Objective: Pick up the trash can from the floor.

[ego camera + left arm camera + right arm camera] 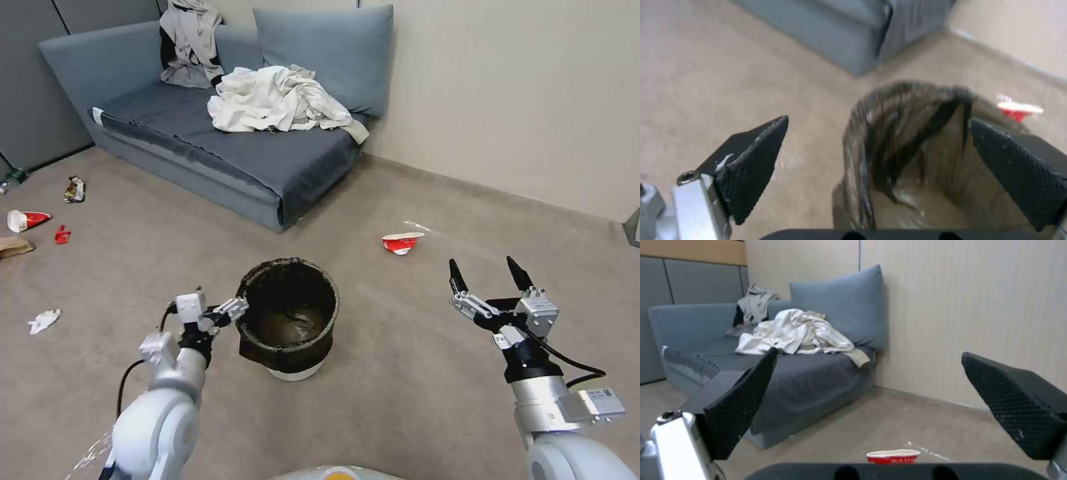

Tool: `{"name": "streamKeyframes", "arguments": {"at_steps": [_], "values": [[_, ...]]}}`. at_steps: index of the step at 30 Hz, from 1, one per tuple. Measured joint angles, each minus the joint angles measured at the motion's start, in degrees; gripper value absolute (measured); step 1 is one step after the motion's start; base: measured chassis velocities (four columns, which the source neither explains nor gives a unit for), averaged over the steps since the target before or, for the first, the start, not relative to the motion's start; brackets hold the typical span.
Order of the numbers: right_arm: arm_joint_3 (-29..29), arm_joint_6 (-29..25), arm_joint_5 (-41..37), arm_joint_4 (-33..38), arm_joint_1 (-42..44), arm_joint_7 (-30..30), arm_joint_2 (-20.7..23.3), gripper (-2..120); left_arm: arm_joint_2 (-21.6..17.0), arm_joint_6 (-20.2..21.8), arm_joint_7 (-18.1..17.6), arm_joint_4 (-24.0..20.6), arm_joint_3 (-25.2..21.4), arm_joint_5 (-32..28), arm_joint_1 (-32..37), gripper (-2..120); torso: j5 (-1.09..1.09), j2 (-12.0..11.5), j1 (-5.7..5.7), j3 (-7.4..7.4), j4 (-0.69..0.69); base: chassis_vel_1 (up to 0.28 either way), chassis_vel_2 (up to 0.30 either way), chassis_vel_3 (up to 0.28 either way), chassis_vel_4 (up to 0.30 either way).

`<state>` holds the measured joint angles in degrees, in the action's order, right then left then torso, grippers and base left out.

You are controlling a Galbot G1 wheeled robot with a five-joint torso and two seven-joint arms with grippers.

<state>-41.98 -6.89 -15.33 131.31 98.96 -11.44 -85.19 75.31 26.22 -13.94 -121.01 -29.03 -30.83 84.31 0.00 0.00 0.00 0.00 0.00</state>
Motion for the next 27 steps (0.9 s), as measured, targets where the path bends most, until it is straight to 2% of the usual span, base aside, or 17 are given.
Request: {"name": "streamKeyframes", "arguments": {"at_steps": [6,9,11,18,27], "values": [[-0.84,-0.2,0.0,0.23,0.44,0.0,-0.38,100,-1.31,5.52,-5.27,5.35,3.82,-3.93,-6.65,100,0.0,0.0,0.0,0.0,0.0,0.0,0.0,0.0,0.0],[-0.99,-0.25,0.01,0.24,0.51,0.0,-0.52,100,-1.64,6.17,-6.42,6.71,4.73,-4.78,-8.27,100,0.0,0.0,0.0,0.0,0.0,0.0,0.0,0.0,0.0],[-1.22,-0.29,0.05,0.24,0.52,0.0,-0.73,100,-2.15,7.91,-8.56,8.55,6.01,-6.5,-10.45,100,0.0,0.0,0.0,0.0,0.0,0.0,0.0,0.0,0.0],[-1.34,-0.36,0.71,0.21,0.52,0.11,-1.31,100,-2.68,10.72,-13.1,10.51,7.36,-12.11,-12.71,97,0.0,0.0,0.0,0.0,0.0,0.0,0.0,0.0,0.0],[-1.13,-0.65,1.33,-0.07,0.59,0.17,-1.61,100,-2.38,11.37,-15.53,12.46,7.46,-13.1,-13.19,93,0.0,0.0,0.0,0.0,0.0,0.0,0.0,0.0,0.0]]}}
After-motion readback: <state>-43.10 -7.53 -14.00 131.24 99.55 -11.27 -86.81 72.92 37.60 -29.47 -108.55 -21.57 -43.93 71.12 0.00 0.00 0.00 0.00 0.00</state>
